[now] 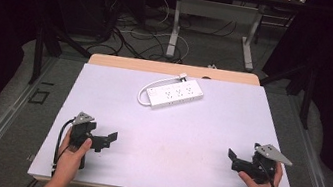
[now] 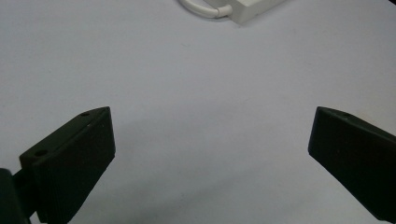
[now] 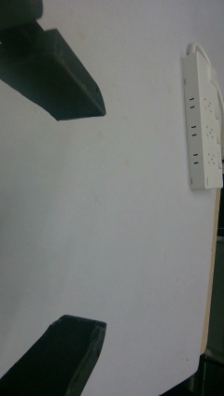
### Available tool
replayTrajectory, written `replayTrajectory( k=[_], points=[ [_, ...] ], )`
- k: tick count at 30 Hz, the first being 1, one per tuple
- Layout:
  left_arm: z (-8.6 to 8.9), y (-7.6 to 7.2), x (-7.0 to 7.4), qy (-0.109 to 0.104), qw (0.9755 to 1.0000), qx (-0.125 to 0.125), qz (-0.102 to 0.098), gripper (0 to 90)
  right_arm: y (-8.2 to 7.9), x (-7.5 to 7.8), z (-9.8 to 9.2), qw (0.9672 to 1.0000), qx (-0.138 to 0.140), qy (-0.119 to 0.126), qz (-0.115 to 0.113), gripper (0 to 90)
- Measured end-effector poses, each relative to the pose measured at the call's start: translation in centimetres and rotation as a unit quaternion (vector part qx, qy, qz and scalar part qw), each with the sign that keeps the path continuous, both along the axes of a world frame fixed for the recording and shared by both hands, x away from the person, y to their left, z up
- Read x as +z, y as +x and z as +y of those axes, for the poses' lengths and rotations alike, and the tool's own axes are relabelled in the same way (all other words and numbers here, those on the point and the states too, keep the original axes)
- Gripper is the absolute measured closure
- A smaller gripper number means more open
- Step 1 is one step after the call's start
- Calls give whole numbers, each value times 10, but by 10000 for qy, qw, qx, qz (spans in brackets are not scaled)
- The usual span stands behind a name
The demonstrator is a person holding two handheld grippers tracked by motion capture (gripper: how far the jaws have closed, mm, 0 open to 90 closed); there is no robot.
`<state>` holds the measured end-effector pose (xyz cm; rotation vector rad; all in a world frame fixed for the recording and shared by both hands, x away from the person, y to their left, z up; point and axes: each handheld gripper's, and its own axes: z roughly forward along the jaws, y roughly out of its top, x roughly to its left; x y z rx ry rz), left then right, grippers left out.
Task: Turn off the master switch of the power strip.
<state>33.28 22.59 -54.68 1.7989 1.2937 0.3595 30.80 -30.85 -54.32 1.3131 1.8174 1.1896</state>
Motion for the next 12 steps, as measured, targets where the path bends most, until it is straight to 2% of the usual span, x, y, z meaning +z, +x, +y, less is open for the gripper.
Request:
replayTrajectory(
  k=[3, 11, 12],
  points=[
    [0, 0, -2, -26, 10000, 44, -81, 9, 0, 0, 0, 10000, 23, 24, -10, 0],
    [2, 0, -3, -39, 10000, 32, 9, 9, 0, -1, 1, 10000, 22, 40, 20, 0],
    [1, 0, -4, -63, 9999, 79, -45, 9, 0, -1, 1, 10000, 19, 40, 20, 0]
  ],
)
